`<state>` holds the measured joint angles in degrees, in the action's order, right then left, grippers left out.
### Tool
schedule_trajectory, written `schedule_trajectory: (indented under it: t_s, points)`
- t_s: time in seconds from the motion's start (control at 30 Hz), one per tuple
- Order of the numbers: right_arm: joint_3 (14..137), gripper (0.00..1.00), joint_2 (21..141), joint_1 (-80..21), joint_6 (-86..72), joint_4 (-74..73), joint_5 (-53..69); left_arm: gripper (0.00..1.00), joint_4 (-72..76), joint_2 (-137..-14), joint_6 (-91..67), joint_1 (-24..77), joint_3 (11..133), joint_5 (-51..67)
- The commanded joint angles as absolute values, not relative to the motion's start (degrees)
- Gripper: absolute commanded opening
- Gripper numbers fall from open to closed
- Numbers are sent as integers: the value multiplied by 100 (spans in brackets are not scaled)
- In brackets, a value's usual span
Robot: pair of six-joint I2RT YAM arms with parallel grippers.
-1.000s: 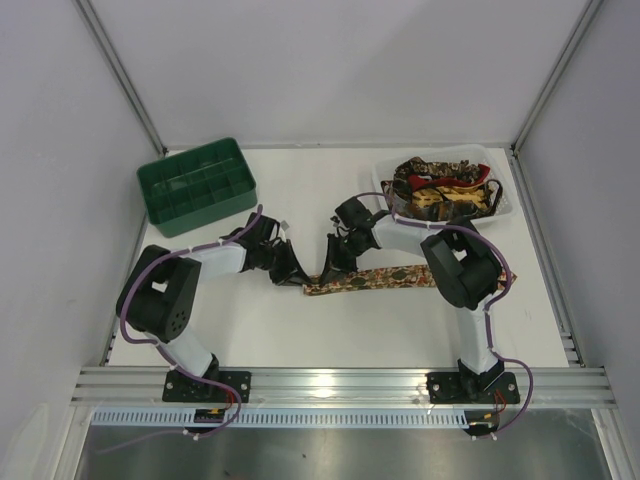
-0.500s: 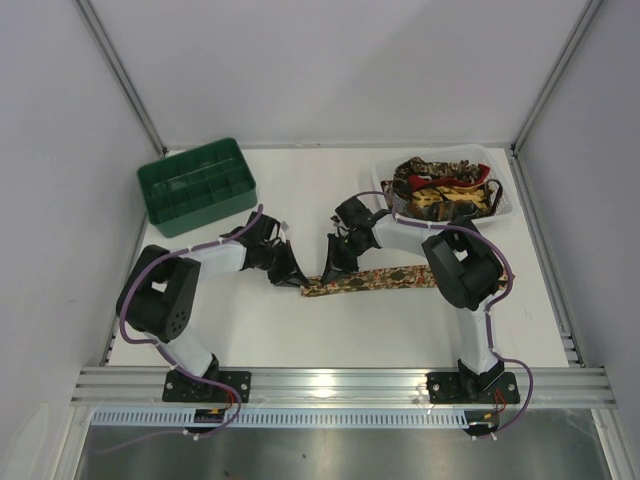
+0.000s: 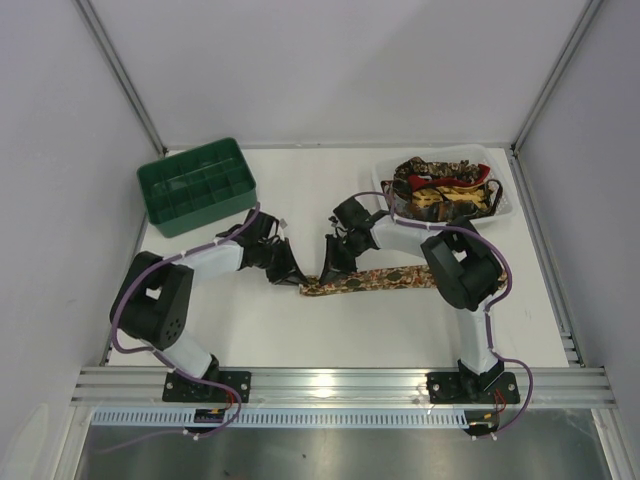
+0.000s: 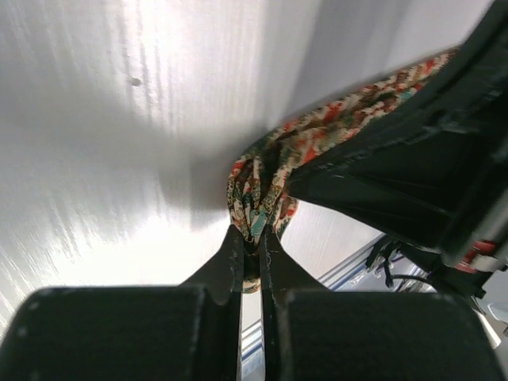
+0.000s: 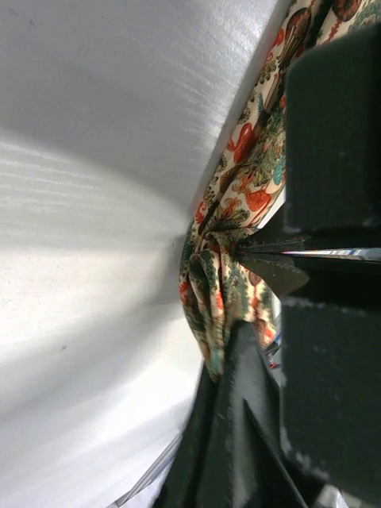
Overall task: Roll the ties
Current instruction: Roll the tie
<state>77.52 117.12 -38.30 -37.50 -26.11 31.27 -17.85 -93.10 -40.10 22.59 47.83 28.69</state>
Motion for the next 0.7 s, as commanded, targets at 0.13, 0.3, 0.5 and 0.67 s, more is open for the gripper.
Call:
schedule_trajectory:
  t_s: [0.13,0.3,0.5,0.67]
  points:
    - [7989,0,11804,-3990,-3946,-2373,3269,0,-2127,-8833,-4139,2478,5282,2822]
    - [8077,0,11848,-4060,-4051,-2338,3322,0,-2276,-8850,-4245,2636,5458,2725]
    - [8042,0,11856,-4069,-4218,-2127,3550,4,-2189,-9079,-4412,2803,5528,2716]
    - [7893,0,11830,-4061,-4430,-1881,3753,4,-2223,-9377,-4553,2997,5827,2681]
